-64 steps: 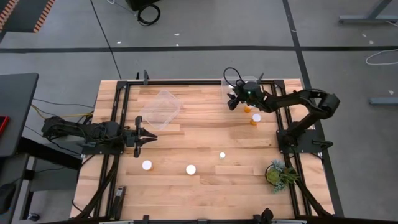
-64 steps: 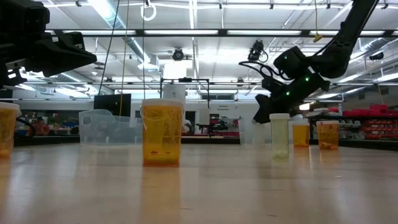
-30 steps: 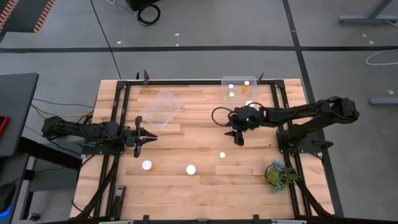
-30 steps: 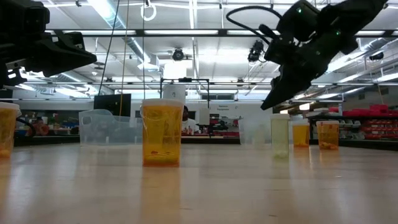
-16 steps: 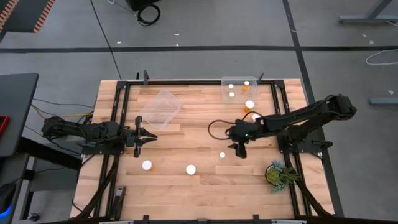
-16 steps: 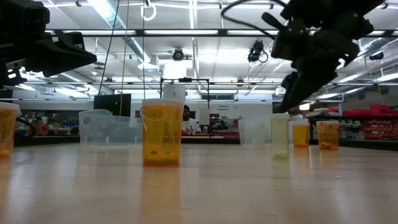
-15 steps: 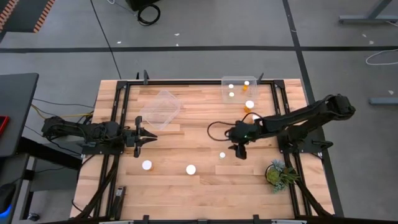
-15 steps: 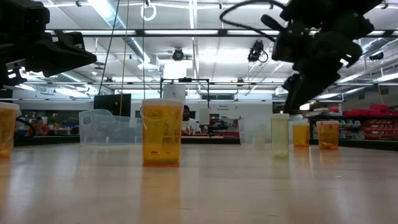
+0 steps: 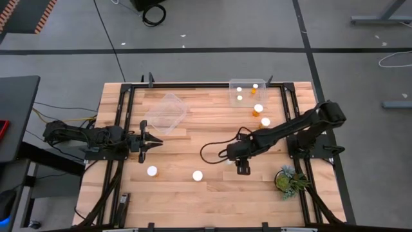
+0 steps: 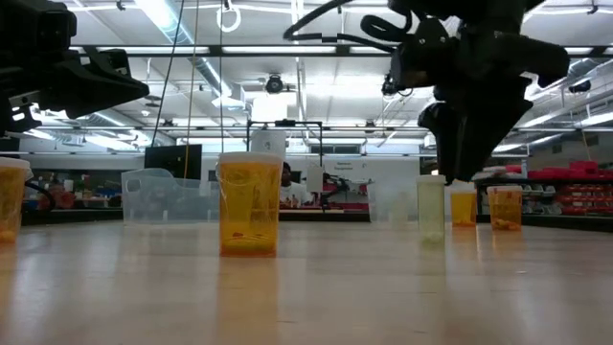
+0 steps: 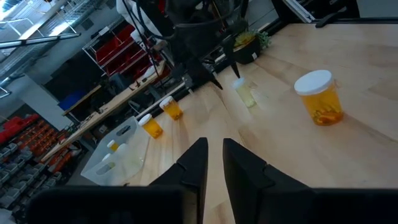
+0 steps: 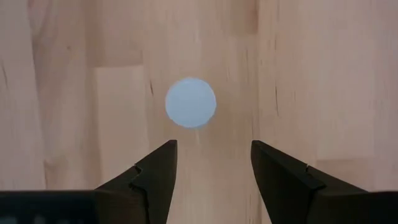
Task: Pick and place medicine bottles into bin by pill shape (circle, oval)
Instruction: Put the wide yellow pill bottle into the right transparent bin
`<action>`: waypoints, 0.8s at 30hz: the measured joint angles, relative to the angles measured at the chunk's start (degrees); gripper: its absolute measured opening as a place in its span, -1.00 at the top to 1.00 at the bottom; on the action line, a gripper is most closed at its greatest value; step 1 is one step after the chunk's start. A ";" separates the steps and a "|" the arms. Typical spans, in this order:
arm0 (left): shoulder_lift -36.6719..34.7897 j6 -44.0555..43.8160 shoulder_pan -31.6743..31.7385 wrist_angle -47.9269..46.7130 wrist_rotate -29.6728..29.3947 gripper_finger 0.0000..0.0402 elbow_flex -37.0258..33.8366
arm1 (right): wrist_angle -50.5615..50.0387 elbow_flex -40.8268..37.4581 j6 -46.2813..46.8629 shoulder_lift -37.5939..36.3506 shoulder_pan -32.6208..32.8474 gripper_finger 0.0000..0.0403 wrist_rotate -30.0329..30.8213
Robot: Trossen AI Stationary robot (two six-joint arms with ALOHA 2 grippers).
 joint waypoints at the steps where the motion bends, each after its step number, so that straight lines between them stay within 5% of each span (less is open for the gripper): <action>1: 0.02 0.00 0.01 0.00 0.01 0.72 0.00 | -1.76 1.14 -0.02 0.88 0.28 -0.05 0.40; 12: 0.02 0.00 0.00 0.01 0.01 0.71 0.02 | -6.01 8.77 -2.99 9.13 2.44 -0.05 1.24; 24: 0.01 0.00 0.00 0.00 0.00 0.74 0.00 | -3.66 10.12 -4.81 9.40 2.41 -0.10 2.79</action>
